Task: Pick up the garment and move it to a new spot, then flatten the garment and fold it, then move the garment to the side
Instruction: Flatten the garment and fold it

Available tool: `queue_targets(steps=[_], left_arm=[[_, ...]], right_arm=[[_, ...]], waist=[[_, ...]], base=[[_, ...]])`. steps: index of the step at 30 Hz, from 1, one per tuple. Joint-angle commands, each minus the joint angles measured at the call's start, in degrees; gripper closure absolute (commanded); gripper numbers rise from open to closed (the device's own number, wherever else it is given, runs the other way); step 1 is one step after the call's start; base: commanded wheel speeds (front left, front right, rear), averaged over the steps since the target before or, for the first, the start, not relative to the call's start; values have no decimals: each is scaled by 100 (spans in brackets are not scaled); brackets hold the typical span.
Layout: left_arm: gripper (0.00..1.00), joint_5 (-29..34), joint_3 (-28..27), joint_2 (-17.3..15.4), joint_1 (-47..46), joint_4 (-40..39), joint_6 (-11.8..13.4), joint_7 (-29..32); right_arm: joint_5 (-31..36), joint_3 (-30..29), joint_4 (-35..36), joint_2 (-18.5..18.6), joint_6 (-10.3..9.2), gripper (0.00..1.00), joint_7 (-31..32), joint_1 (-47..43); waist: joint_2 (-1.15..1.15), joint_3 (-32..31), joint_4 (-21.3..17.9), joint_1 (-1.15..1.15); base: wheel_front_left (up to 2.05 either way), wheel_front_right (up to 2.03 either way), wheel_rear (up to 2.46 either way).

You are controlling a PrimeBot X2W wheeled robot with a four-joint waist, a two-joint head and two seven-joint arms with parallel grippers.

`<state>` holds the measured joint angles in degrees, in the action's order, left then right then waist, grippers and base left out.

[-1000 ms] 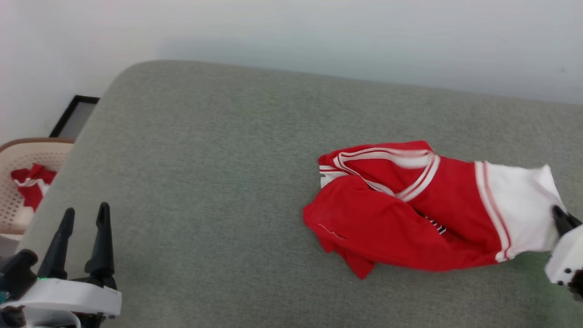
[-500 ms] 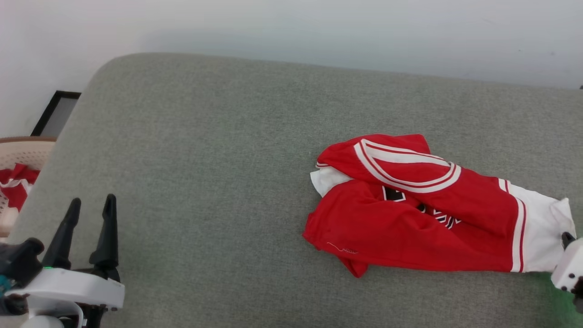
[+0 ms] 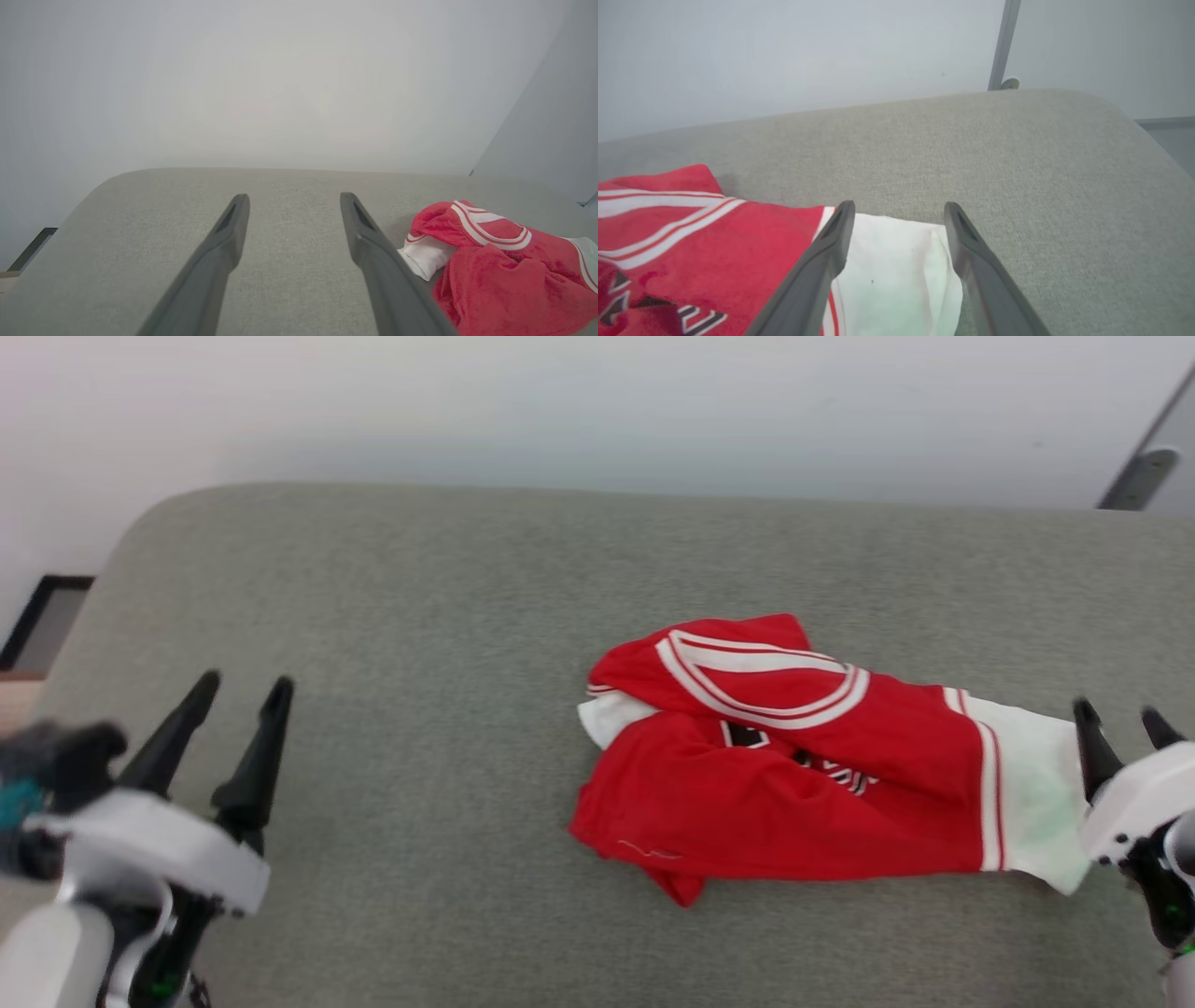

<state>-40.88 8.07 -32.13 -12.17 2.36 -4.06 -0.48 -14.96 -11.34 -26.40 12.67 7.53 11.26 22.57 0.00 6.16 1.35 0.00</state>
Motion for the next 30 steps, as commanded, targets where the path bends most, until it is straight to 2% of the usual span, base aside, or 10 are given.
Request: queue_targets(steps=[1, 8, 15, 23, 30], left_arm=[[0, -37, 25, -27, -91, -30, -22, 87], [0, -473, 500, -137, -794, -66, -97, 1521], [0, -771, 1007, -110, -1533, 395, -152, 2755], [0, -747, 1460, 33, -2149, 1330, -247, 3307], [0, -634, 1788, 145, -2583, 2002, -307, 3389]], right_arm=[[-50, 52, 76, -23, -8, 0, -67, -78], [-117, 535, 945, -169, -8, 0, -750, -245], [-49, 939, 1540, -317, -8, 0, -1381, -324], [-158, 1150, 1676, -475, -8, 0, -1569, -187], [-208, 1269, 1720, -518, -8, 0, -1647, -35]], waist=[[0, -36, -177, 0], [0, 85, -602, 0], [0, 368, -985, 0], [0, 775, -1334, 0], [0, 1130, -1537, 0]], base=[[0, 0, 0], [0, 0, 0], [0, 0, 0], [0, 0, 0], [0, 0, 0]])
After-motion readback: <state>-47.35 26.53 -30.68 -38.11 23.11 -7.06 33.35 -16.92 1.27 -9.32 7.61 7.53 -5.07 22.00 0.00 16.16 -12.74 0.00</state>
